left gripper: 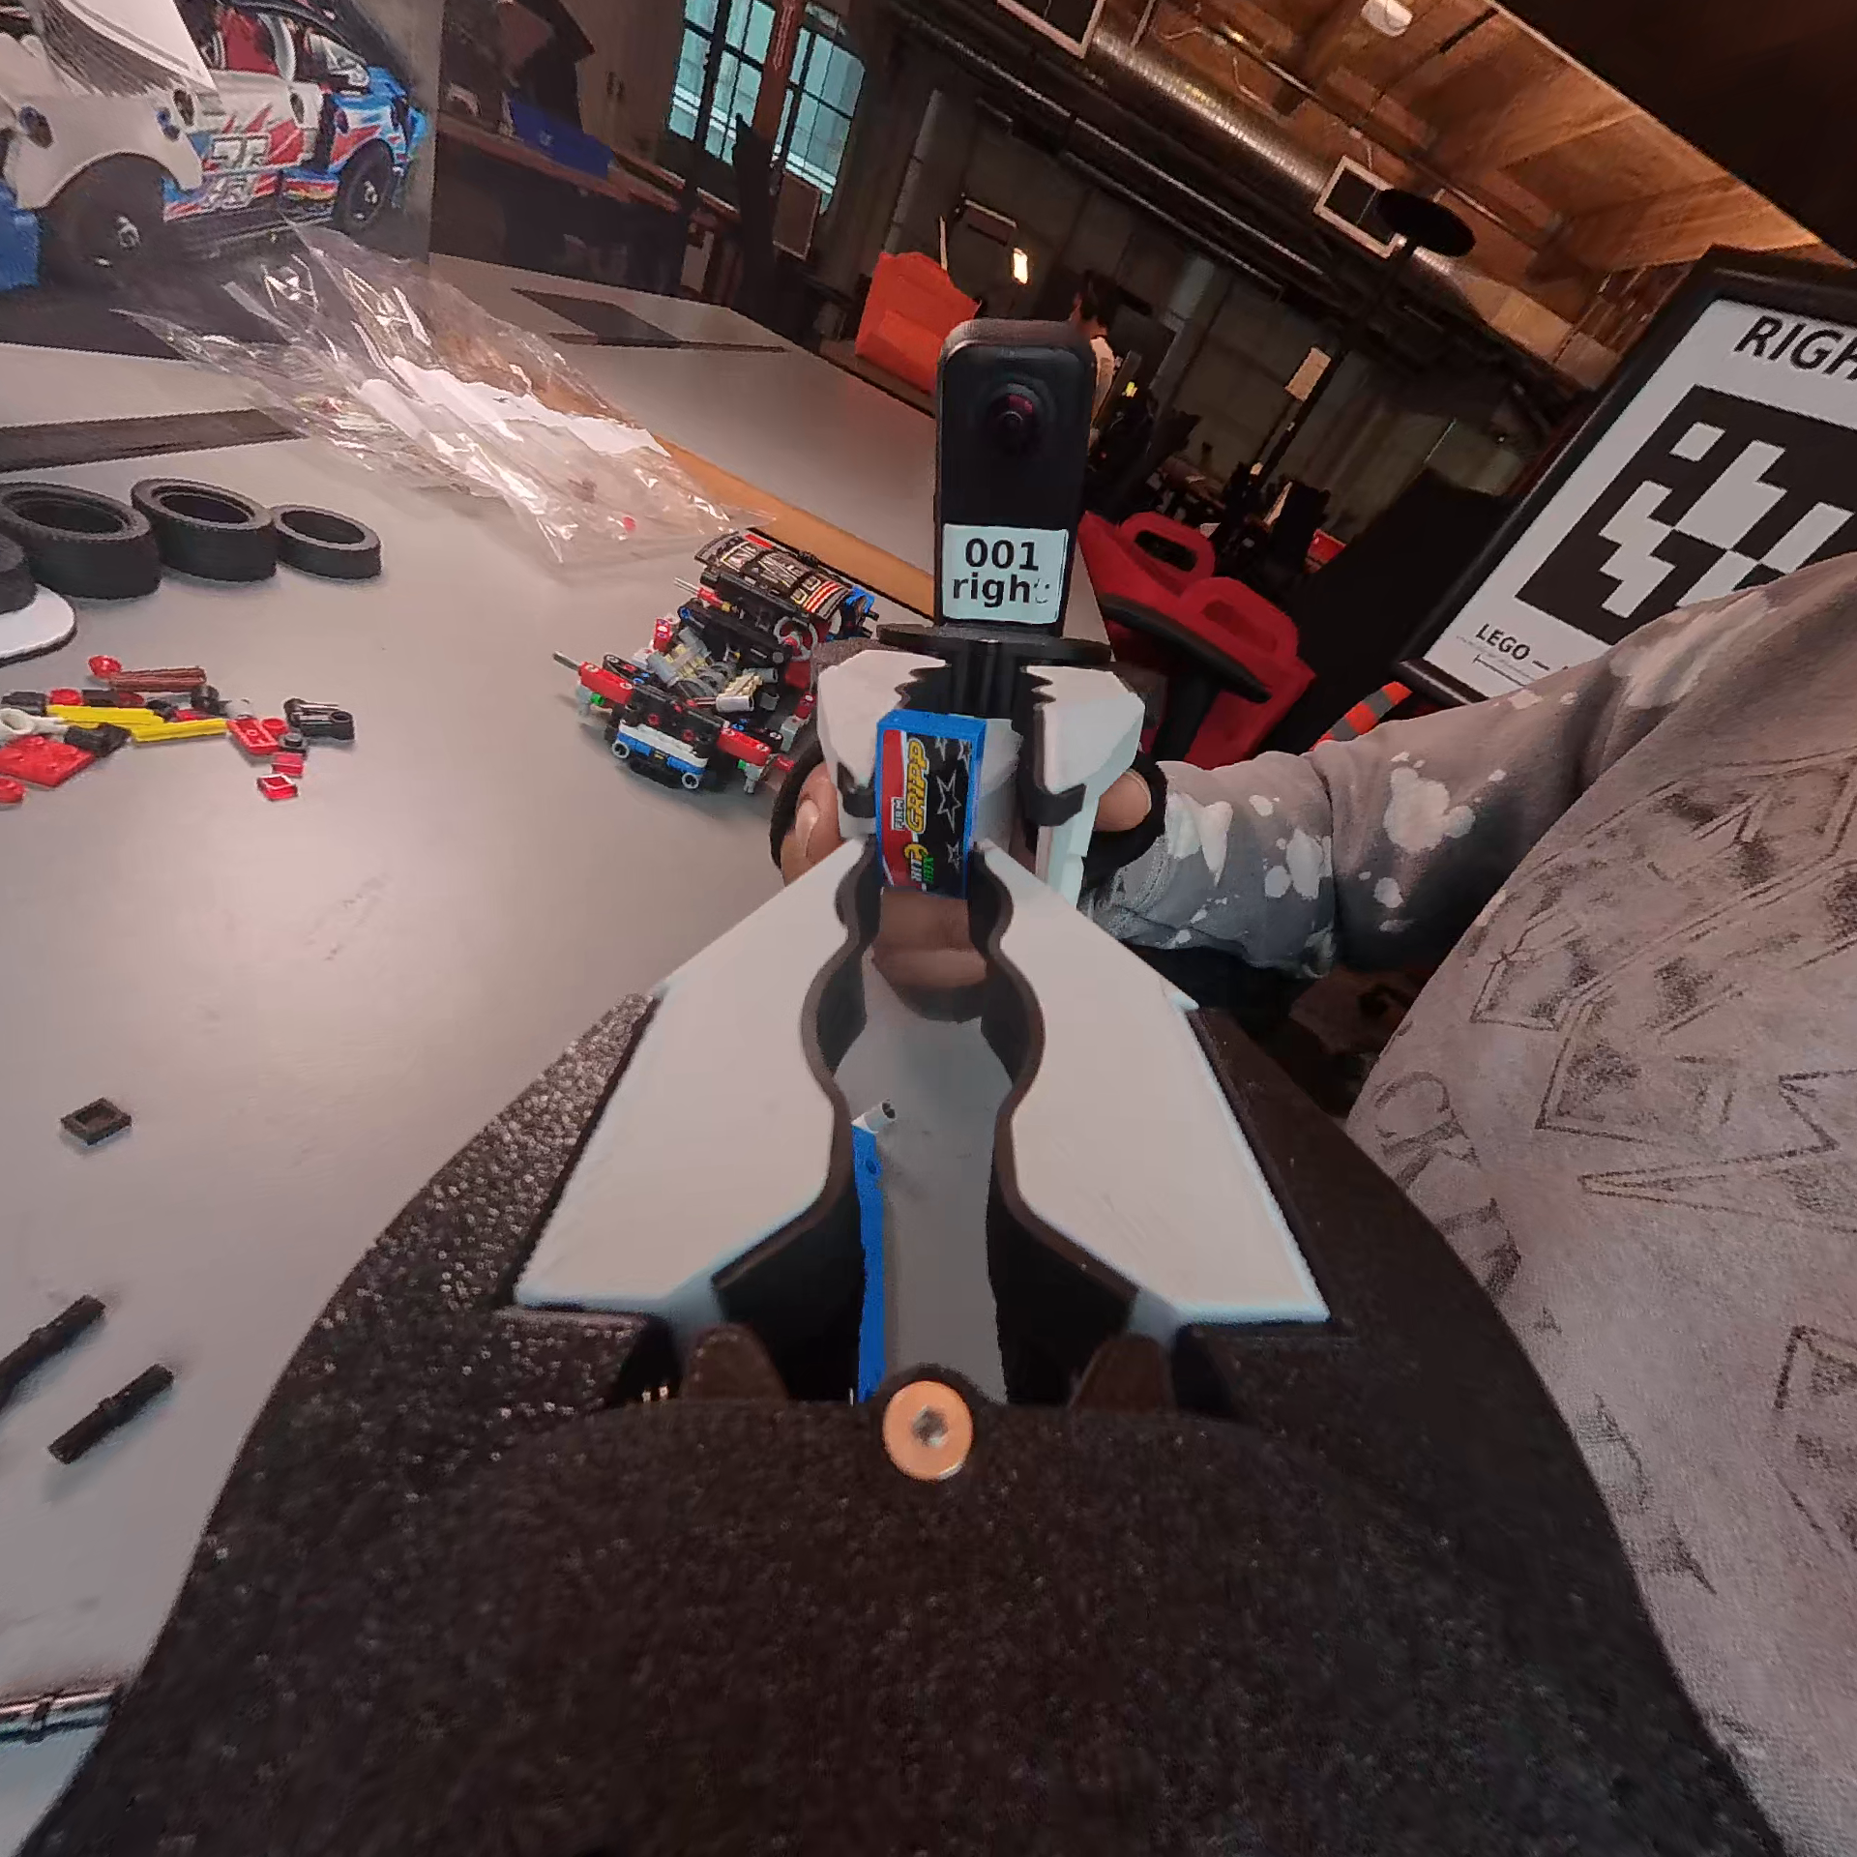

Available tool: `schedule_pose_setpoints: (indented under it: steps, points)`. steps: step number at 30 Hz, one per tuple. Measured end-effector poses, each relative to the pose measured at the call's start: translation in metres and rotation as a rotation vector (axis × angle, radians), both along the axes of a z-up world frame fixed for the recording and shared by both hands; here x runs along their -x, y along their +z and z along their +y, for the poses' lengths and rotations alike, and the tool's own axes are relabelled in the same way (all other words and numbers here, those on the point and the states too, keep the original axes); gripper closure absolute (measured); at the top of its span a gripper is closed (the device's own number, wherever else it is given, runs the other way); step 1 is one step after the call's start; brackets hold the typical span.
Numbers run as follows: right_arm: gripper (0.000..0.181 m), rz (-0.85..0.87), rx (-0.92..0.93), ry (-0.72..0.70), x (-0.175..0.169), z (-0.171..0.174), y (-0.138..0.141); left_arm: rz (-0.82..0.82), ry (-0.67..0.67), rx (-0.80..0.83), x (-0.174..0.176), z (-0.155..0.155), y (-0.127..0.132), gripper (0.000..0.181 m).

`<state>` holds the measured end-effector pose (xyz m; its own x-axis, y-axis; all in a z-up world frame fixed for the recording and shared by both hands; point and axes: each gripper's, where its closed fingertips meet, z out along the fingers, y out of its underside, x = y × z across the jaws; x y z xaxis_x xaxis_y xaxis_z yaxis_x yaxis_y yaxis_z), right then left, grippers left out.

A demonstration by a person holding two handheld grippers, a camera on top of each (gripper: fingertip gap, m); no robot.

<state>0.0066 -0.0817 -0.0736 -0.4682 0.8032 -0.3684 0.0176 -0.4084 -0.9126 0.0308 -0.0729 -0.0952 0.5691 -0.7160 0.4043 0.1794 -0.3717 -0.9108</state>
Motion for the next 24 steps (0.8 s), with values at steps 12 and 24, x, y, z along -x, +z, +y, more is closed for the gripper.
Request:
schedule_pose_setpoints:
  steps: [12, 24]
  points:
    - [0.165, -0.018, -0.082, 0.014, -0.004, -0.001, -0.004, 0.130, 0.018, -0.050, -0.003, -0.001, -0.007, 0.162]
    - [0.165, 0.003, -0.207, 0.034, -0.008, -0.013, -0.003, 0.148, -0.029, -0.088, -0.009, -0.011, -0.002, 0.167]
